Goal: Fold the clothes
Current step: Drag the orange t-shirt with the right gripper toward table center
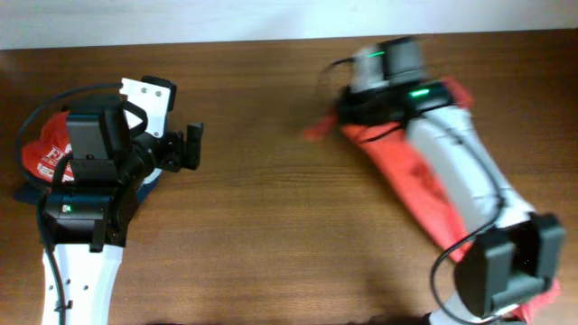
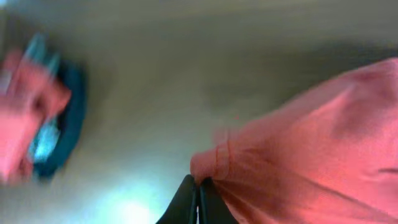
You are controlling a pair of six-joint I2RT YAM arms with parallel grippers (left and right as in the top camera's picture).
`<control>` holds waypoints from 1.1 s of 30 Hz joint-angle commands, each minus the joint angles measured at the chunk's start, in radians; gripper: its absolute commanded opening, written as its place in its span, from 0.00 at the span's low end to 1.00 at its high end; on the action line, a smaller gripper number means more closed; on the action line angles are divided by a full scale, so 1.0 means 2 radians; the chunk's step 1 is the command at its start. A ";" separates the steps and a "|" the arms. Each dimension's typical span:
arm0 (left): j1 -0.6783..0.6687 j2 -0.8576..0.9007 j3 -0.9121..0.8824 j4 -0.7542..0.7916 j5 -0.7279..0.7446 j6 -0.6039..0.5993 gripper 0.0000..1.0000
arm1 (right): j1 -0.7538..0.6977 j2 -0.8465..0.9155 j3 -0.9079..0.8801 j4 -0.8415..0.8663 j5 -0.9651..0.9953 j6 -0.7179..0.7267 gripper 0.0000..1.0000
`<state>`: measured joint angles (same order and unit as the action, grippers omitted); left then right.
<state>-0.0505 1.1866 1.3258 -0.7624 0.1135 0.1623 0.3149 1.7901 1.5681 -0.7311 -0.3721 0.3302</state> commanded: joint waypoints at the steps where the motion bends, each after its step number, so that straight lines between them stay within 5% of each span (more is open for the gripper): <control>1: -0.002 -0.011 0.009 0.001 -0.057 -0.006 1.00 | 0.091 0.014 0.001 0.003 0.017 -0.023 0.04; 6: -0.002 -0.012 0.009 -0.002 -0.061 -0.006 0.99 | 0.199 0.047 0.001 -0.011 0.102 -0.050 0.07; 7: -0.002 -0.012 0.009 -0.004 -0.061 -0.006 0.99 | 0.214 0.049 0.001 -0.020 0.125 -0.056 0.17; 11: -0.002 -0.012 0.009 -0.007 -0.061 -0.006 0.99 | 0.223 0.038 0.002 -0.041 0.169 -0.057 0.31; 12: -0.002 -0.012 0.009 -0.007 -0.060 -0.006 0.99 | 0.217 0.031 0.002 -0.043 0.176 -0.057 0.46; 16: -0.002 -0.010 0.009 -0.008 -0.054 -0.006 0.99 | 0.165 0.006 0.002 -0.046 0.184 -0.056 0.77; 18: -0.002 -0.005 0.009 -0.009 -0.028 -0.006 0.99 | 0.126 0.003 0.002 -0.045 0.183 -0.056 0.84; 26: -0.011 0.081 0.008 -0.027 0.066 -0.006 0.91 | -0.020 0.044 0.002 -0.008 0.152 -0.059 0.74; 33: -0.038 0.203 0.008 -0.027 0.073 -0.006 0.82 | -0.051 0.114 0.002 0.066 0.096 -0.089 0.75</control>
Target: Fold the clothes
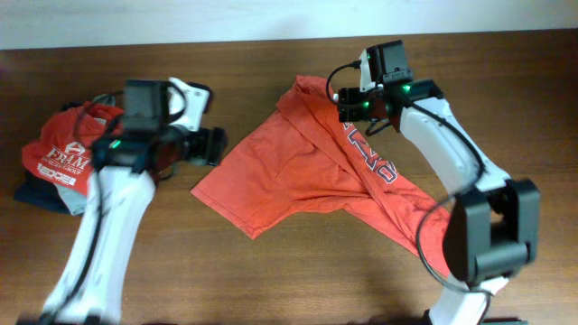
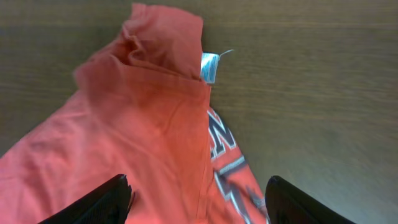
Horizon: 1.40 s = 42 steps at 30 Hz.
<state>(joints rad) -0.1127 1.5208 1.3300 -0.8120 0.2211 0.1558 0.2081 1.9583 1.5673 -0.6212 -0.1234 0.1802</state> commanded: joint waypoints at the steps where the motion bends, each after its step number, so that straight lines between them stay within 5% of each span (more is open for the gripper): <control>1: -0.008 0.055 0.006 -0.003 0.019 -0.003 0.82 | 0.003 0.040 0.002 0.020 -0.028 -0.014 0.75; 7: -0.011 0.142 0.006 -0.004 0.019 -0.003 0.73 | 0.003 0.092 0.002 0.067 -0.029 -0.013 0.72; 13: -0.015 0.204 0.006 -0.004 0.019 -0.002 0.59 | 0.004 0.104 0.002 0.084 -0.034 -0.013 0.53; 28: -0.015 0.269 0.006 0.000 -0.006 -0.001 0.51 | 0.004 0.105 -0.013 0.080 -0.034 -0.013 0.21; 29: -0.015 0.269 0.006 0.002 -0.006 -0.001 0.51 | 0.004 0.105 -0.013 0.079 -0.034 -0.013 0.25; 31: -0.015 0.269 0.006 0.004 -0.006 -0.001 0.51 | 0.004 0.105 -0.013 0.072 -0.034 -0.013 0.73; 32: -0.015 0.269 0.006 0.004 -0.006 -0.001 0.51 | 0.004 0.105 -0.013 0.068 -0.034 -0.013 0.75; 38: -0.015 0.269 0.006 0.004 -0.006 -0.001 0.51 | 0.004 0.105 -0.033 0.078 -0.034 -0.013 0.29; 40: -0.015 0.269 0.006 0.003 -0.006 -0.001 0.51 | 0.003 0.105 -0.035 0.078 -0.034 -0.014 0.05; 42: -0.015 0.269 0.006 0.002 -0.006 -0.001 0.51 | -0.002 0.097 -0.031 0.079 -0.033 -0.016 0.04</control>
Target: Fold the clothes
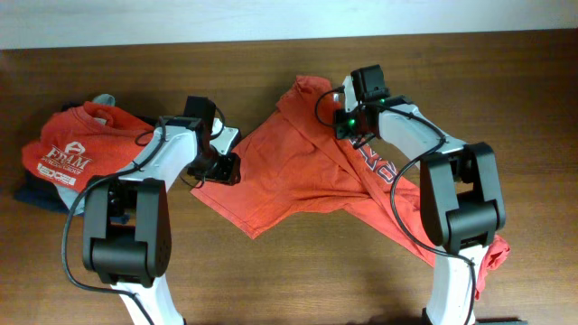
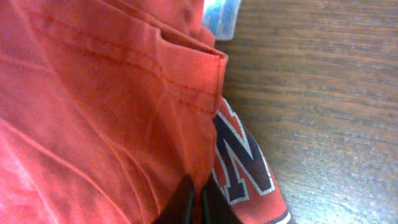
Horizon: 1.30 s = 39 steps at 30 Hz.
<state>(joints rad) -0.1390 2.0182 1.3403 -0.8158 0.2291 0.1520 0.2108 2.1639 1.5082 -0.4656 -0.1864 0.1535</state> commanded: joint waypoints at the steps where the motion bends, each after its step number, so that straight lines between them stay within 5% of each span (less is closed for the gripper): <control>1: -0.002 0.020 0.001 0.003 -0.010 0.001 0.51 | -0.009 -0.012 0.003 0.001 -0.002 -0.008 0.04; 14: -0.002 0.020 0.001 0.001 -0.010 0.001 0.51 | -0.170 -0.096 0.122 0.019 -0.013 -0.025 0.06; 15: -0.002 0.020 0.001 0.002 -0.010 0.001 0.51 | -0.177 -0.093 0.122 0.027 -0.014 -0.025 0.09; 17: -0.002 0.020 0.001 0.001 -0.010 0.001 0.51 | -0.187 -0.088 0.122 0.035 -0.008 -0.025 0.34; 19: -0.002 0.020 0.001 0.001 -0.010 0.001 0.51 | -0.196 -0.083 0.122 0.034 0.006 -0.025 0.44; 21: -0.002 0.020 0.001 0.001 -0.012 0.001 0.51 | -0.207 -0.082 0.122 0.020 0.010 -0.024 0.67; 23: -0.002 0.020 0.001 0.001 -0.019 0.001 0.52 | -0.221 -0.086 0.122 -0.025 -0.008 -0.021 0.77; 32: -0.001 0.020 0.001 0.002 -0.031 0.001 0.52 | -0.216 -0.094 0.117 -0.281 -0.027 -0.021 0.75; 39: -0.001 0.020 0.001 0.002 -0.031 0.001 0.52 | -0.159 -0.090 0.034 -0.336 0.044 -0.009 0.75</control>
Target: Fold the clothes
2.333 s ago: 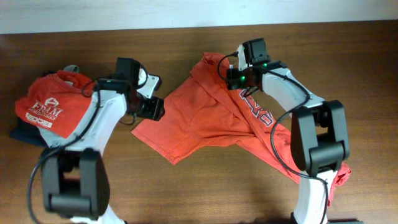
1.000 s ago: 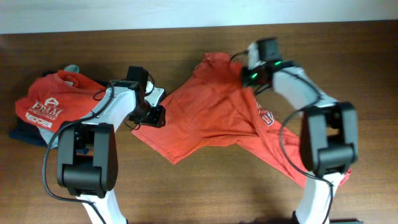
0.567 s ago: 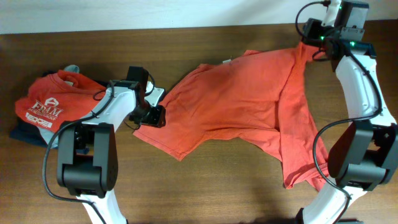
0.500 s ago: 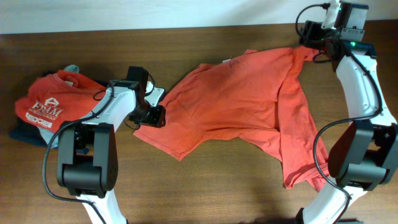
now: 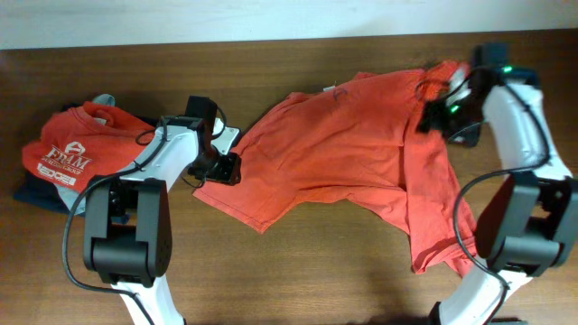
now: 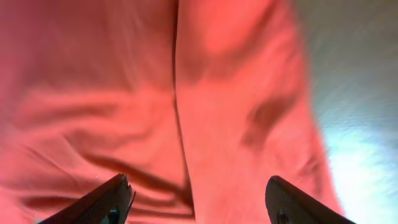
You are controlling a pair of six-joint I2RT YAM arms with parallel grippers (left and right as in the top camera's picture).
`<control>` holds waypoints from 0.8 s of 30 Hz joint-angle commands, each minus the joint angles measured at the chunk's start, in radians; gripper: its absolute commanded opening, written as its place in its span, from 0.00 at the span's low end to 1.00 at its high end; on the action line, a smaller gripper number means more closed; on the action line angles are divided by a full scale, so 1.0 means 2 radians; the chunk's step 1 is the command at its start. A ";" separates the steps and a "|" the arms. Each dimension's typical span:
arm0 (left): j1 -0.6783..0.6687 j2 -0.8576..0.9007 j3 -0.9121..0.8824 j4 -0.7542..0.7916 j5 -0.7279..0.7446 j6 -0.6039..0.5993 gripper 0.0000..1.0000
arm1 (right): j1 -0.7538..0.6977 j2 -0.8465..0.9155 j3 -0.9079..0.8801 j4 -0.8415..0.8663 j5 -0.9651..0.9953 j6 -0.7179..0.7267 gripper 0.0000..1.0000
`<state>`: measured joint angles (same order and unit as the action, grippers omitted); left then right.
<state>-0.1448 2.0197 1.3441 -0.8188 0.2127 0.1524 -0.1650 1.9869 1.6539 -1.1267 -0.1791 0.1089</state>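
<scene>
The orange-red t-shirt (image 5: 343, 153) lies spread across the middle and right of the table, with one part trailing toward the front right. My left gripper (image 5: 223, 168) sits at the shirt's left edge; the overhead view does not show how its jaws stand. My right gripper (image 5: 444, 113) hovers over the shirt's far right part. In the right wrist view the right gripper (image 6: 199, 205) is open, its fingers (image 6: 112, 198) wide apart above wrinkled orange fabric (image 6: 217, 112) with nothing between them.
A pile of clothes sits at the far left, a red shirt with white print (image 5: 68, 149) on top of dark blue cloth (image 5: 36, 191). The brown wooden table (image 5: 298, 271) shows bare wood in front of the shirt. A white wall edge (image 5: 181, 18) runs along the back.
My right gripper was shut on a fold near the shirt's printed letters mid-table. Now it is open at the far right, and the shirt lies spread wider. The left arm has not moved.
My right gripper first held the bunched shirt at the right, the left arm by the pile. Then the shirt lay mid-table with the right gripper open over it. Then the left gripper sat at its left edge, the right shut on a fold. Now the shirt lies wider.
</scene>
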 commanded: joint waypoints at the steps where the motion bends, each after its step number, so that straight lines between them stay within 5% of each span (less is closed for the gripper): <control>1: 0.002 0.020 -0.001 0.003 -0.023 0.001 0.52 | 0.035 -0.002 -0.054 0.001 0.052 0.029 0.74; 7: 0.002 0.020 -0.001 0.004 -0.023 0.001 0.53 | 0.049 -0.002 -0.144 0.052 0.109 0.074 0.68; 11: 0.002 0.020 -0.001 0.009 -0.023 0.001 0.53 | 0.046 -0.002 -0.177 0.087 0.109 0.081 0.17; 14: 0.002 0.020 -0.001 0.009 -0.023 0.001 0.52 | 0.041 -0.007 -0.160 0.064 0.140 0.081 0.04; 24: 0.002 0.020 -0.001 0.012 -0.023 0.000 0.46 | -0.053 -0.029 0.071 -0.003 0.359 0.079 0.10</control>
<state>-0.1448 2.0205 1.3449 -0.8005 0.1955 0.1524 -0.1879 1.9812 1.6512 -1.1458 0.2955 0.2592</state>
